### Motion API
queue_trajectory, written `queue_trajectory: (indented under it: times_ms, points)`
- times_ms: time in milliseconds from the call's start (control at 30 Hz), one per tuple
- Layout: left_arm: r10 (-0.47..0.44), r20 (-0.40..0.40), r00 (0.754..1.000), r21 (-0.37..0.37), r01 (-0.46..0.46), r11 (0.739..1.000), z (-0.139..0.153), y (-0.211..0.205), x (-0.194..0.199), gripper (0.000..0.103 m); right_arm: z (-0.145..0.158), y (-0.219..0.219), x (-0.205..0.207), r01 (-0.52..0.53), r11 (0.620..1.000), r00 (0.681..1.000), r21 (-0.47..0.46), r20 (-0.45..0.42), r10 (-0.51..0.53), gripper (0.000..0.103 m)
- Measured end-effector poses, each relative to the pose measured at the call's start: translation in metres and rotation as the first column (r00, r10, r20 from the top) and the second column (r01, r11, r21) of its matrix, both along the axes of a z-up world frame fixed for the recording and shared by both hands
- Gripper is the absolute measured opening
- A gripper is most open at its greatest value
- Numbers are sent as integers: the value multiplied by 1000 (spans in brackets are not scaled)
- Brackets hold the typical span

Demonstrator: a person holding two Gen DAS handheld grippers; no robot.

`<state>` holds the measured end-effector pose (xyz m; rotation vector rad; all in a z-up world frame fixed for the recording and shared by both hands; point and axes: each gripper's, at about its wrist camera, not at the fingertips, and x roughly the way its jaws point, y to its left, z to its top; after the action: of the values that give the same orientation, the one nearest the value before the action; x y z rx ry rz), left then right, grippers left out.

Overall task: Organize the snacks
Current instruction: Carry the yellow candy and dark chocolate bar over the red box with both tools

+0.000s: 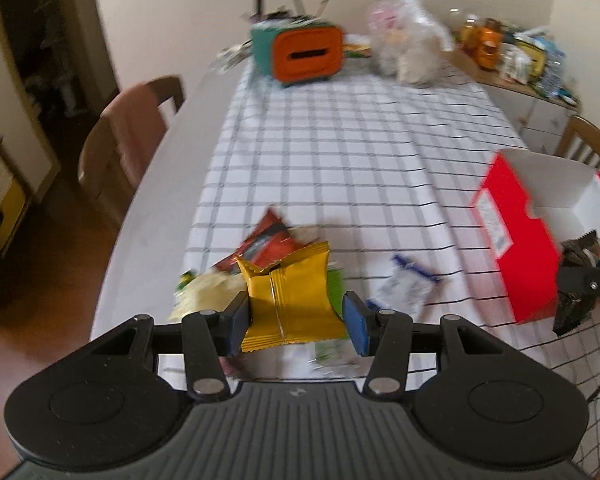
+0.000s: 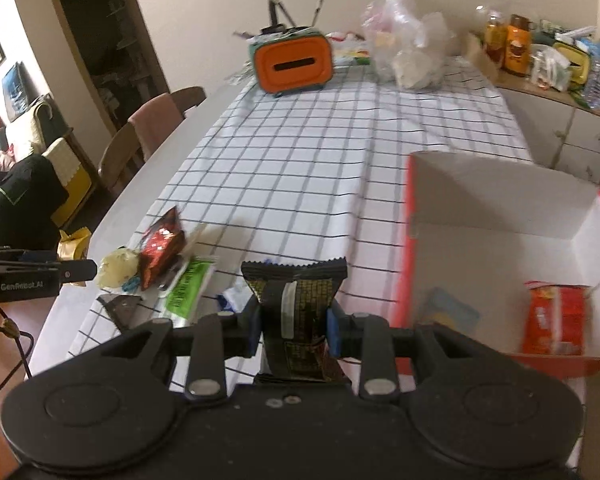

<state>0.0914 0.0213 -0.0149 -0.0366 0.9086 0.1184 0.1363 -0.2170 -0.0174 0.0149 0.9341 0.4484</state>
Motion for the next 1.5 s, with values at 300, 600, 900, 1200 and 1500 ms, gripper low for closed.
queue_trajectory:
  times_ms: [300, 600, 900, 1200, 1500]
  points:
    - [-116, 41, 992, 16, 115, 993, 20, -85, 18, 49, 15, -62, 11, 40, 999, 999, -1, 36, -40, 30]
    - [-208, 13, 978, 35, 208, 978, 13, -167, 49, 49, 14, -119, 33, 80, 996, 995, -42, 67, -77, 30]
    - [-259, -37, 965, 25, 260, 965, -1, -229, 85, 49, -3, -169, 61, 122, 990, 992, -64, 47, -119, 30]
    - [-322, -96, 942, 28, 326, 945, -19, -285, 115, 49, -39, -200, 91, 137, 986, 990, -100, -31, -140, 31]
    - [-342, -162, 926, 78, 357, 931, -43, -317, 138, 50, -65, -199, 107, 86, 988, 991, -128, -88, -98, 30]
